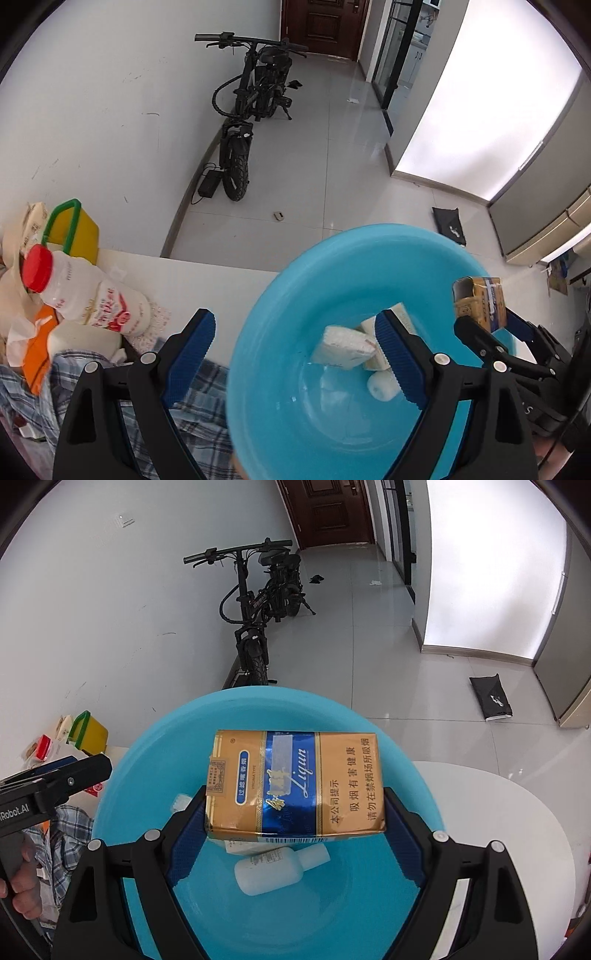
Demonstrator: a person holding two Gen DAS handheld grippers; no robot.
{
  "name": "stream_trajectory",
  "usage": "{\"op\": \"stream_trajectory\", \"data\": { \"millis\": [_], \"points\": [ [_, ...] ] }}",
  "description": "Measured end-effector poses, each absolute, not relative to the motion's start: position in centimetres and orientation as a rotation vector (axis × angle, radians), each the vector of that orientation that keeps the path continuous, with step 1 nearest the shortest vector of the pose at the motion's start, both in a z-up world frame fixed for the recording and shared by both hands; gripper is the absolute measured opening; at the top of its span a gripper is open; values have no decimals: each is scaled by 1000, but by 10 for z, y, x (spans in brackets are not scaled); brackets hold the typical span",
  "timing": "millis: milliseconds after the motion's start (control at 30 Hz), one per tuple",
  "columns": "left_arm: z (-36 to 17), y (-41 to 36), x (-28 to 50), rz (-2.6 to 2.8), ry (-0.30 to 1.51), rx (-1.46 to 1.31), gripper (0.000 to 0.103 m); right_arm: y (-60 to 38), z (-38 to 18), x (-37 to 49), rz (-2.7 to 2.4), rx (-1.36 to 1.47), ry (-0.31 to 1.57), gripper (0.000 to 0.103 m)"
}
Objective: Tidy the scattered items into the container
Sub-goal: 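Lower the gold Liqun box into the basin and open the right tool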
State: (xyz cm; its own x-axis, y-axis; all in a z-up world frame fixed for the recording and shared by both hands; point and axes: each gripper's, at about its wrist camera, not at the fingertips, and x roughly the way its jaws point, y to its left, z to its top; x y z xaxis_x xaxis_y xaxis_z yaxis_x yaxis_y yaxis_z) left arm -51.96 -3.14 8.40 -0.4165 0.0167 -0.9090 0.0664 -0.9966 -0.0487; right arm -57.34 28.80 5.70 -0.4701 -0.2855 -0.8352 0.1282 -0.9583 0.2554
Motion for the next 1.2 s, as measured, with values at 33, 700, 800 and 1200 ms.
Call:
{"op": "stream_trajectory", "data": {
  "millis": [33, 700, 800, 1200],
  "points": [
    [83, -34, -519, -2608, 97, 1678, 90, 283, 54, -574, -2480, 1468, -224, 85],
    [51, -77, -505, -2584, 73, 1733, 90, 245, 21, -580, -2454, 1610, -42, 94],
    [51, -72, -502, -2590, -7, 1719, 90, 245, 23, -578, -2445, 1605, -42, 95],
    [64, -72, -487, -2615, 133, 1715, 90, 250, 47, -554, -2408, 1521, -1, 99]
  ]
}}
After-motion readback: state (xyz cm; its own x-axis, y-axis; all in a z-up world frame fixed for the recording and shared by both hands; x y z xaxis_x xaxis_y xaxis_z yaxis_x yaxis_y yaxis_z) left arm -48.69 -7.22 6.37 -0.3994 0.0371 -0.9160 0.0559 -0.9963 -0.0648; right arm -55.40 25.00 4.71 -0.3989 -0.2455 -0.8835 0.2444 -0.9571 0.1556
